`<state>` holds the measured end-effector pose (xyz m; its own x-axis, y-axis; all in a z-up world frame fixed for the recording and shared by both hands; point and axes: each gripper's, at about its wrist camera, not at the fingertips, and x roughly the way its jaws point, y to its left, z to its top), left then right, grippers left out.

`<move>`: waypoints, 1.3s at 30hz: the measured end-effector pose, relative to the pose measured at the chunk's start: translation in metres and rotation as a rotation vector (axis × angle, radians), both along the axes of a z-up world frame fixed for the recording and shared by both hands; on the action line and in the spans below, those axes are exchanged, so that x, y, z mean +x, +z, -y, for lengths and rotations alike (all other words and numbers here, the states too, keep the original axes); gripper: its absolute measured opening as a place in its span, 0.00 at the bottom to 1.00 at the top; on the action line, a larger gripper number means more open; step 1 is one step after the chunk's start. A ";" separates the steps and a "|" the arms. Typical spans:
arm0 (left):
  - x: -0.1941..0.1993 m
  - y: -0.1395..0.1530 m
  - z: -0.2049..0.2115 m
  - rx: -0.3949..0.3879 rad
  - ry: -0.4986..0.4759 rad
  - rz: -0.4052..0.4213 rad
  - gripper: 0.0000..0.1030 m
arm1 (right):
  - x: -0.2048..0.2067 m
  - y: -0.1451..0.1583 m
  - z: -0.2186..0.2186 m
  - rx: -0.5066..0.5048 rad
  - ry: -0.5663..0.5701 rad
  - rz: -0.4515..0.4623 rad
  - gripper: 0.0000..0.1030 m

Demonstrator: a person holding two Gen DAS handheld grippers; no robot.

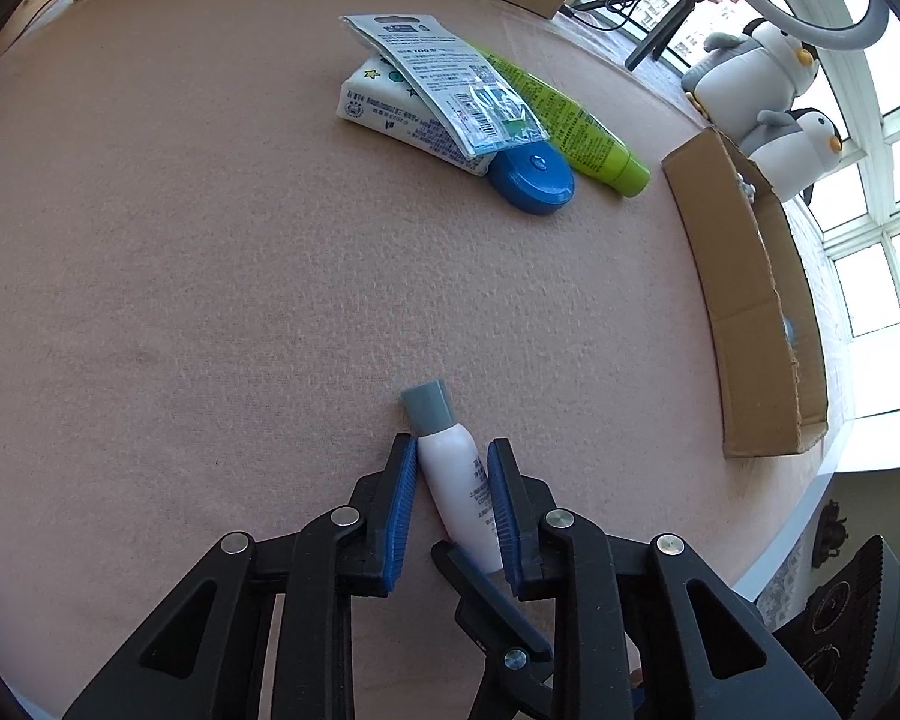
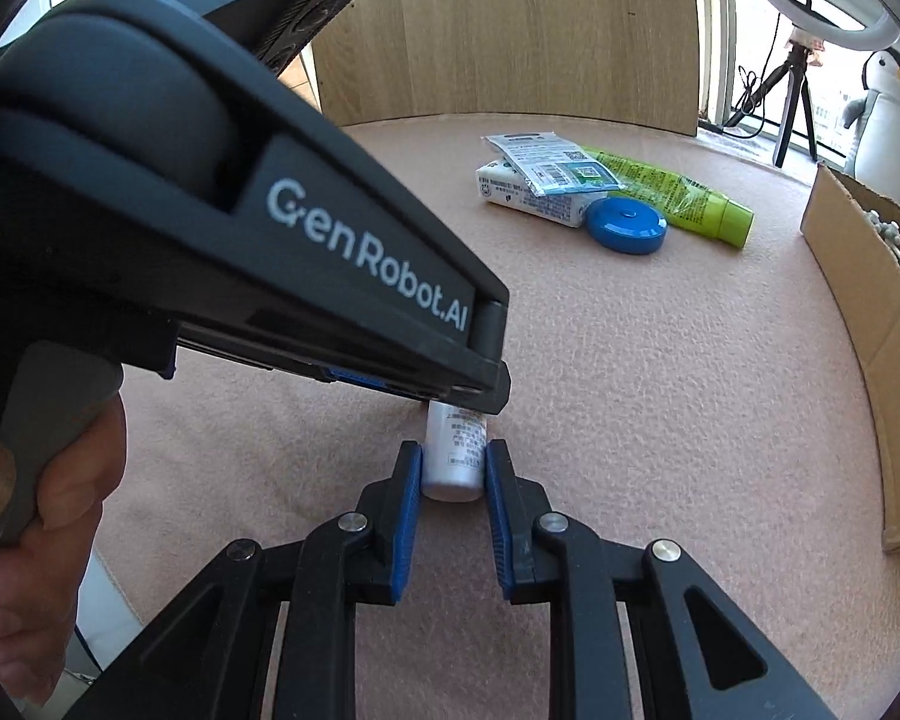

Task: Organize objects
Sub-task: 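Carry the lotion bottle into the box and open the right gripper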

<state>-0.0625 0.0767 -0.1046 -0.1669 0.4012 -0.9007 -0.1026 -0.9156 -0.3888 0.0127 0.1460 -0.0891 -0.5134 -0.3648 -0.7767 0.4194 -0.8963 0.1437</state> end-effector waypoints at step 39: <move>-0.007 0.106 -0.001 0.010 -0.019 -0.226 0.25 | -0.009 0.077 -0.003 -0.036 -0.011 -0.185 0.18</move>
